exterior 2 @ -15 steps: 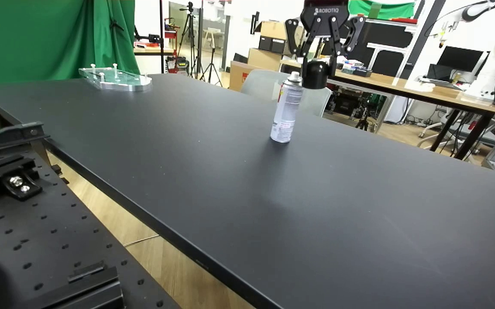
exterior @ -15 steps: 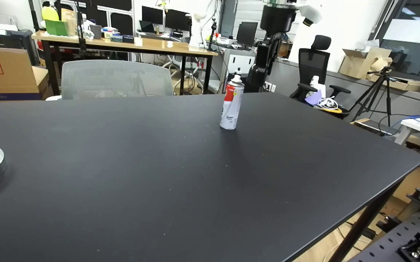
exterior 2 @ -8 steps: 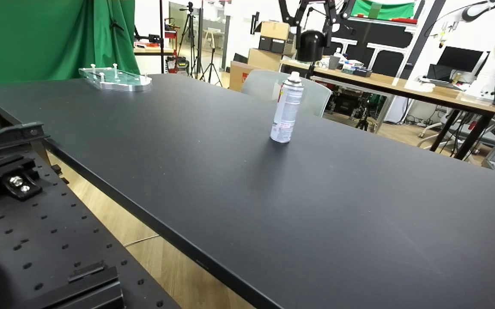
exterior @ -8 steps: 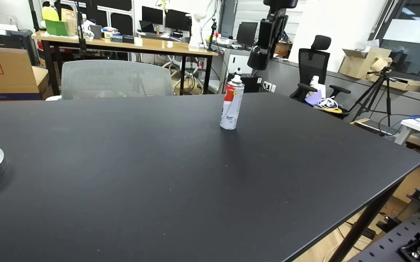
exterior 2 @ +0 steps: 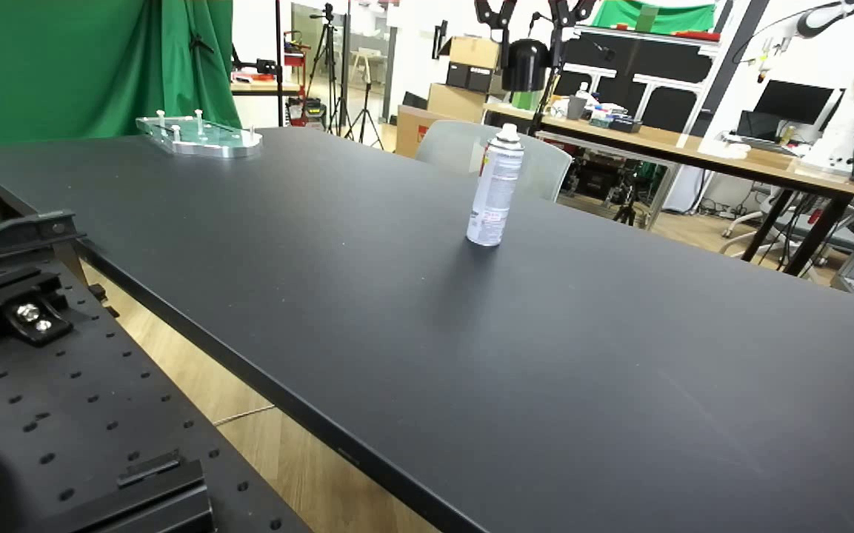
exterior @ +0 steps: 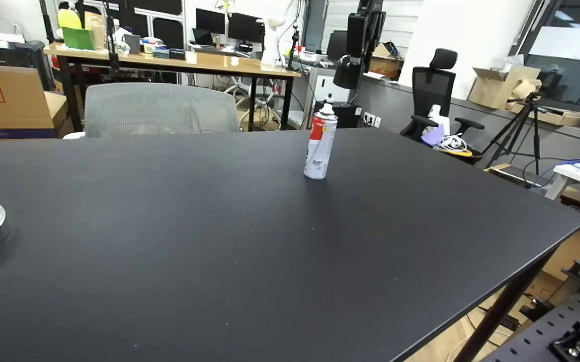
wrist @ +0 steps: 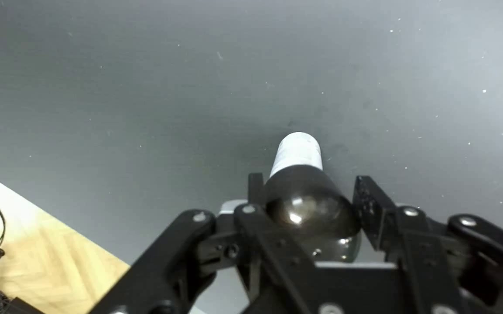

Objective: Put the black lid on the bottle

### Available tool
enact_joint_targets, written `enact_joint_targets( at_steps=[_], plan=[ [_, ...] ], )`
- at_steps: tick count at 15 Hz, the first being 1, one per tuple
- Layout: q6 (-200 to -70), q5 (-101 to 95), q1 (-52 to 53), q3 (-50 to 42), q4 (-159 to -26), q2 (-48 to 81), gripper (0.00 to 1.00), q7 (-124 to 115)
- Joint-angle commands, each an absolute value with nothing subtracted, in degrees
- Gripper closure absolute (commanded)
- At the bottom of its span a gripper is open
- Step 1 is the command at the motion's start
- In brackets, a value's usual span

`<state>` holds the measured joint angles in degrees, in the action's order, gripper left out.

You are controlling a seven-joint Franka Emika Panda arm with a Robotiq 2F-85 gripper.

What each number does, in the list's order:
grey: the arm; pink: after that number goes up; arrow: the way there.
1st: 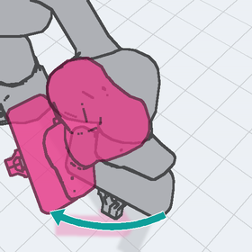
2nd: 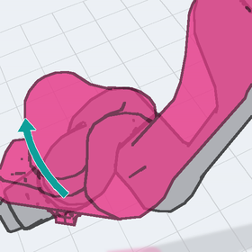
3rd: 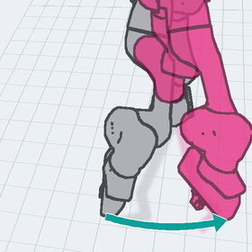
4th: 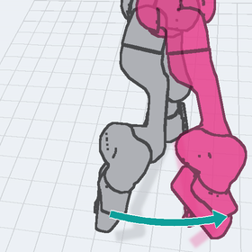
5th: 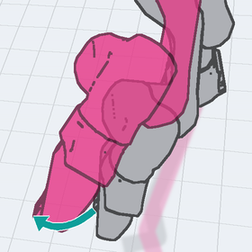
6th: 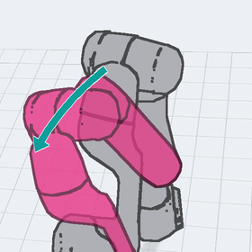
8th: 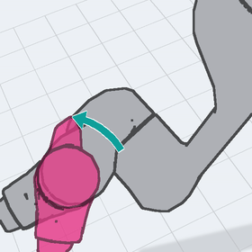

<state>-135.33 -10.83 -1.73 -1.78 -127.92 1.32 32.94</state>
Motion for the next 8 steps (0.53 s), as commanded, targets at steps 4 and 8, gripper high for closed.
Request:
enact_joint_targets(
  at_steps=[4, 8],
  plan=[
    [-129.75, -8.39, -2.11, -1.26, -118.84, 8.23, 0.71, 34.19],
    [-129.16, -6.98, -2.64, -0.86, -116.14, 12.05, 0.71, 36.31]
  ],
)
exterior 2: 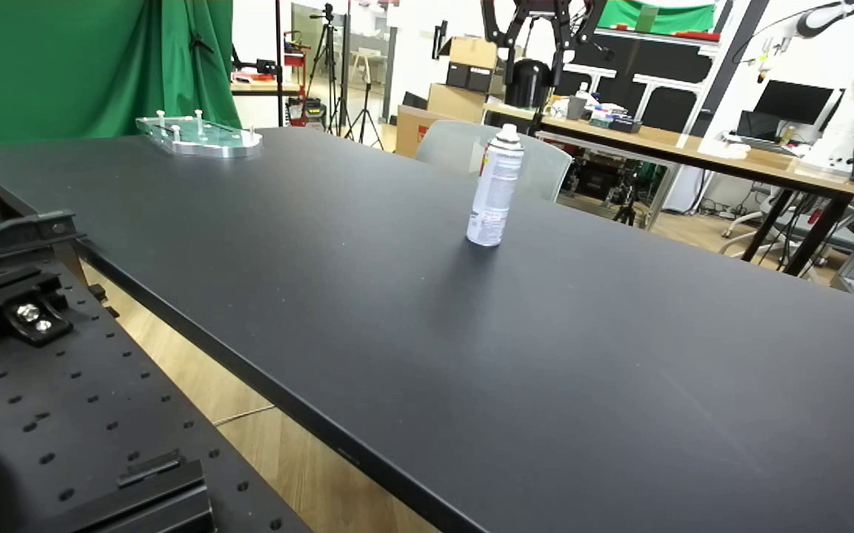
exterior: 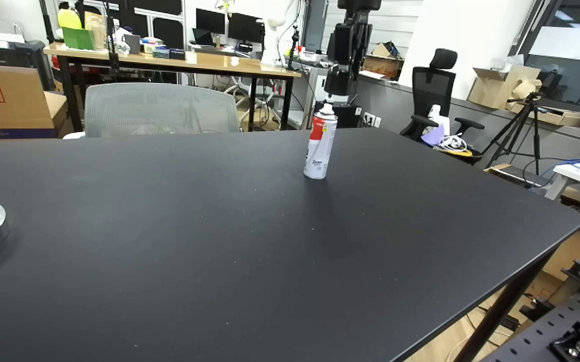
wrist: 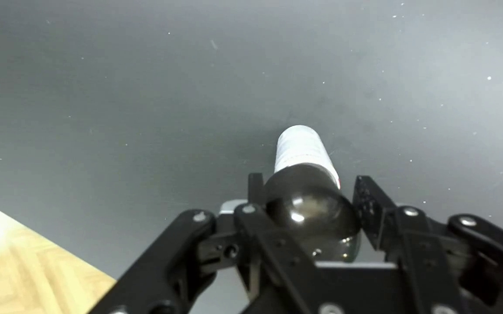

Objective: Put the black lid on the bottle

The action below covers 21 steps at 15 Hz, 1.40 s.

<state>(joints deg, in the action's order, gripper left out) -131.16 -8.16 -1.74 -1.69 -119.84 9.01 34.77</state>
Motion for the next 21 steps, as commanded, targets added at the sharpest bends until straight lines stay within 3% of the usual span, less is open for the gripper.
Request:
enact_joint_targets(
  at_steps=[1, 16, 17, 18, 19, 21],
  plan=[
    [-129.1, -6.8, -2.74, -0.78, -115.67, 12.76, 0.71, 36.69],
    [-129.56, -7.17, -3.32, 0.24, -115.78, 15.19, 0.71, 39.05],
    [-129.47, -7.36, -3.37, 0.18, -115.86, 15.13, 0.61, 39.12],
    [-129.39, -7.27, -3.45, 0.19, -115.9, 15.1, 0.21, 39.23],
    [-129.33, -7.24, -3.56, 0.17, -115.95, 15.08, 0.2, 39.35],
    [-129.13, -7.24, -3.71, 0.15, -115.99, 15.09, 0.08, 39.58]
  ],
)
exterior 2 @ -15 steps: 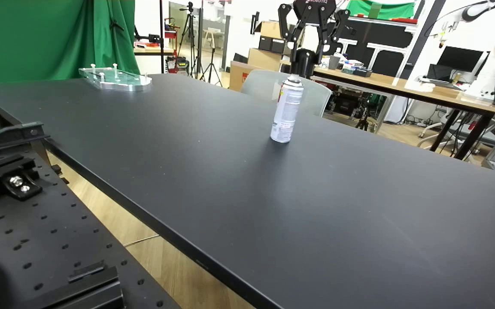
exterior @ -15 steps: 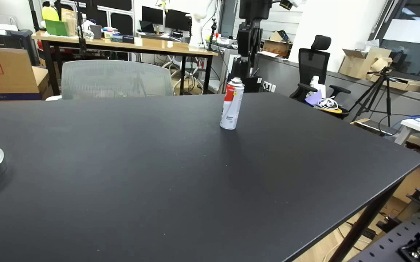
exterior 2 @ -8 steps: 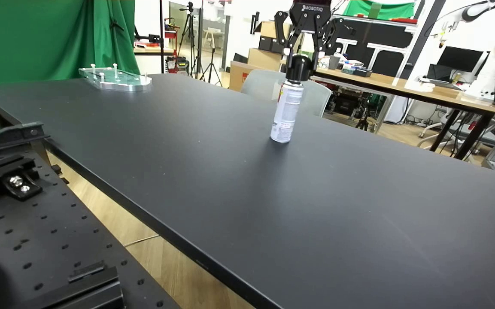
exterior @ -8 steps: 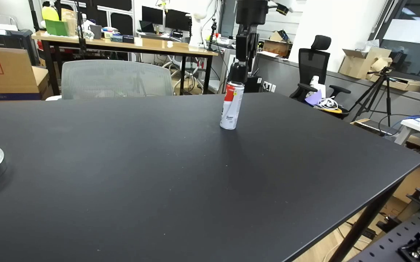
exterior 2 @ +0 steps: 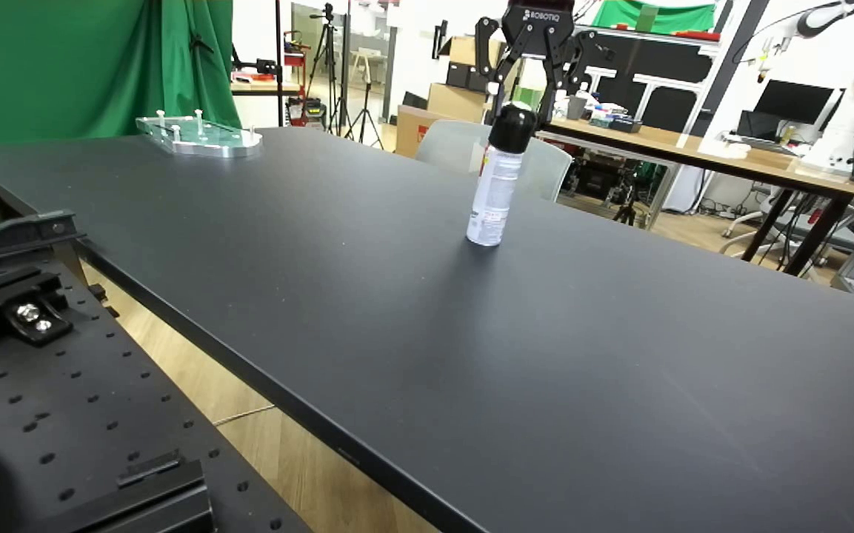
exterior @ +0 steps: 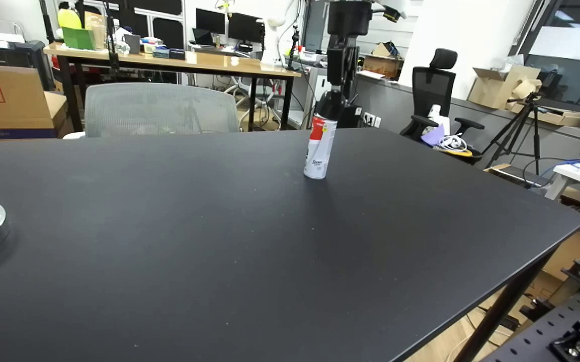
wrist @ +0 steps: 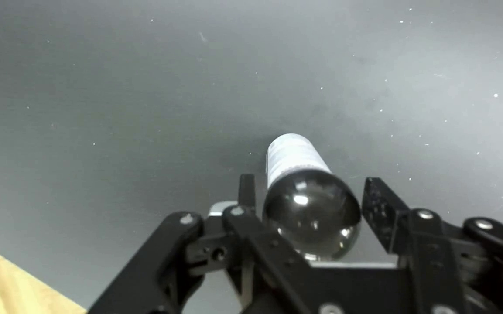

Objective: Put the black lid on the bottle

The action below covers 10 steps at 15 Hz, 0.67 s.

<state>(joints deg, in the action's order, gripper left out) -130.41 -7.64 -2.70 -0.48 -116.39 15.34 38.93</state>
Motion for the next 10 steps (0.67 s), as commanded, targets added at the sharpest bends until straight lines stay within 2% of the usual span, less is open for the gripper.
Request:
enact_joint_targets(
  at_steps=[1, 10],
  plan=[
    [-129.05, -7.24, -3.78, 0.15, -116.03, 15.09, 0.02, 39.76],
    [-129.26, -7.69, -3.76, 0.15, -117.49, 13.79, 0.0, 40.45]
  ],
)
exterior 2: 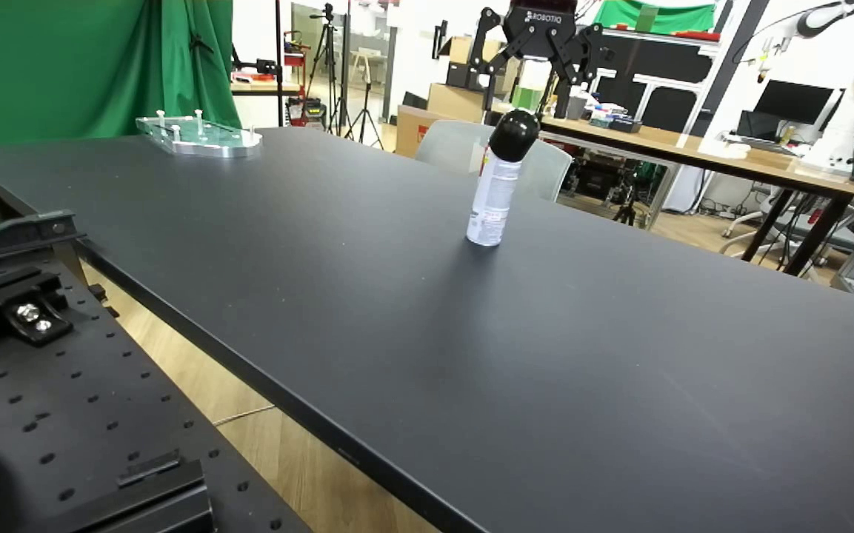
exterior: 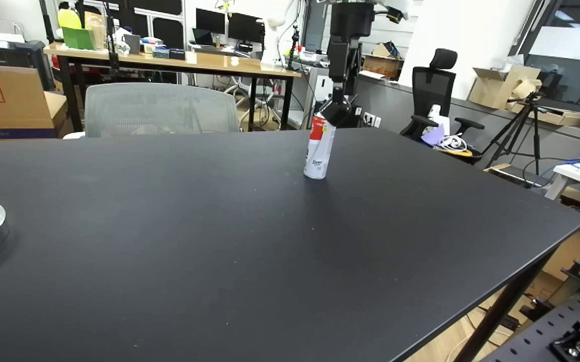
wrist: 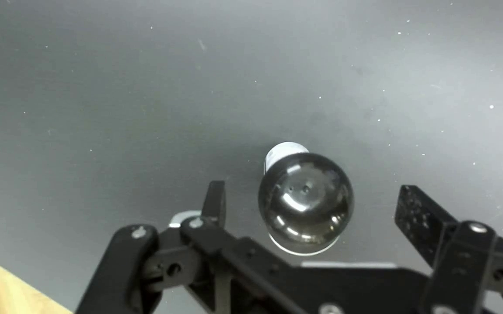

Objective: Put the black lid on the bottle

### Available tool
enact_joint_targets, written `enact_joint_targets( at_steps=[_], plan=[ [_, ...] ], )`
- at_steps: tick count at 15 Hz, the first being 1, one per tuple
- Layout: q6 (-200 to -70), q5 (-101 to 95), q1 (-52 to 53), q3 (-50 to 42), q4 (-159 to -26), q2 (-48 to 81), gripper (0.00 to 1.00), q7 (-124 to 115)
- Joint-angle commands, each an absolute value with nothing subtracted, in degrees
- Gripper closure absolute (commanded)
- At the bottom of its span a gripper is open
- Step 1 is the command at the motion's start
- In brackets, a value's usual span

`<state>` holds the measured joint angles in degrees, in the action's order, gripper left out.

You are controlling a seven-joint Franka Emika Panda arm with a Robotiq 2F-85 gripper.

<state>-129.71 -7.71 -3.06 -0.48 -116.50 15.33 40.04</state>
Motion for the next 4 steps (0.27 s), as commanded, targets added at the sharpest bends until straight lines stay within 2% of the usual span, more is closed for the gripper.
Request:
enact_joint_targets(
  at_steps=[1, 4],
  plan=[
    [-129.49, -7.45, -3.84, 0.29, -118.2, 13.22, 0.0, 41.12],
    [-130.1, -6.91, -3.76, 0.37, -120.64, 10.86, 0.0, 41.15]
  ],
)
